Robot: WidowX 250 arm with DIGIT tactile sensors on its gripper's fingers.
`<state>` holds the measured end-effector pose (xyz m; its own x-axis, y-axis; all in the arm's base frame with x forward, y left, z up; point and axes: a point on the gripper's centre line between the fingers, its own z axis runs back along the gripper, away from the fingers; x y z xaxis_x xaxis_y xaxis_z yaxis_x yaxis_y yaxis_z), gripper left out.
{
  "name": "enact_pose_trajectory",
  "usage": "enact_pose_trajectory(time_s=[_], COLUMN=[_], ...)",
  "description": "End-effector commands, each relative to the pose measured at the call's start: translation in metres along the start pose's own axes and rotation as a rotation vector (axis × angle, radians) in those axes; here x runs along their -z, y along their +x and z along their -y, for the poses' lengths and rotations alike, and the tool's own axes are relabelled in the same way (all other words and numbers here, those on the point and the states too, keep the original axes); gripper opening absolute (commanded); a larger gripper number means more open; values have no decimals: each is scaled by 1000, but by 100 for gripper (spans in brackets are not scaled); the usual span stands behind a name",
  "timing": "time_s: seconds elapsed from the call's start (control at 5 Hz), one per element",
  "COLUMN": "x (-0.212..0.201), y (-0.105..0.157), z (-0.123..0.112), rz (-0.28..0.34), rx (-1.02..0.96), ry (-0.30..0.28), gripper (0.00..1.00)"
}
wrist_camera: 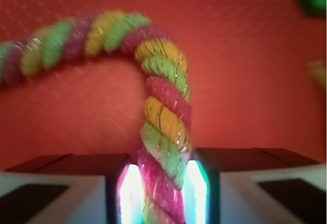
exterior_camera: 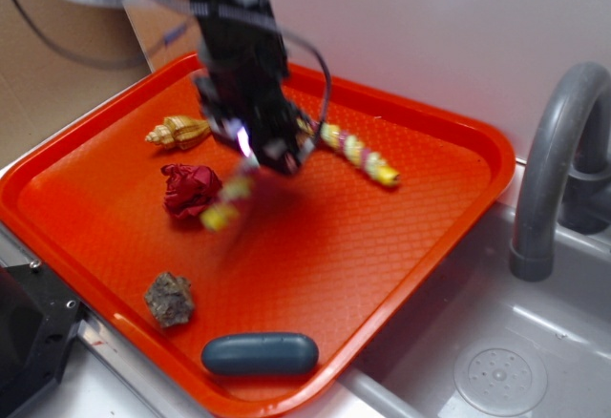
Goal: Grab the multicolored rope.
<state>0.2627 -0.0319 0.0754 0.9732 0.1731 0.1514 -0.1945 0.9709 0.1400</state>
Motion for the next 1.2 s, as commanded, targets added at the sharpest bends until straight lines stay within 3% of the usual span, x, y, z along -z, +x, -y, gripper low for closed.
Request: enact_pose_trajectory(time_s=[0.0, 0.4, 0.6, 0.8, 1.0], x=[-88, -158, -200, -218, -223], y=[10, -6, -33, -39, -38], z=[-5, -40, -58, -64, -65], rz=[61, 123, 135, 151, 96], rx=[47, 118, 145, 125, 141], ry=[3, -21, -62, -62, -50], gripper=[0, 0, 0, 0, 0])
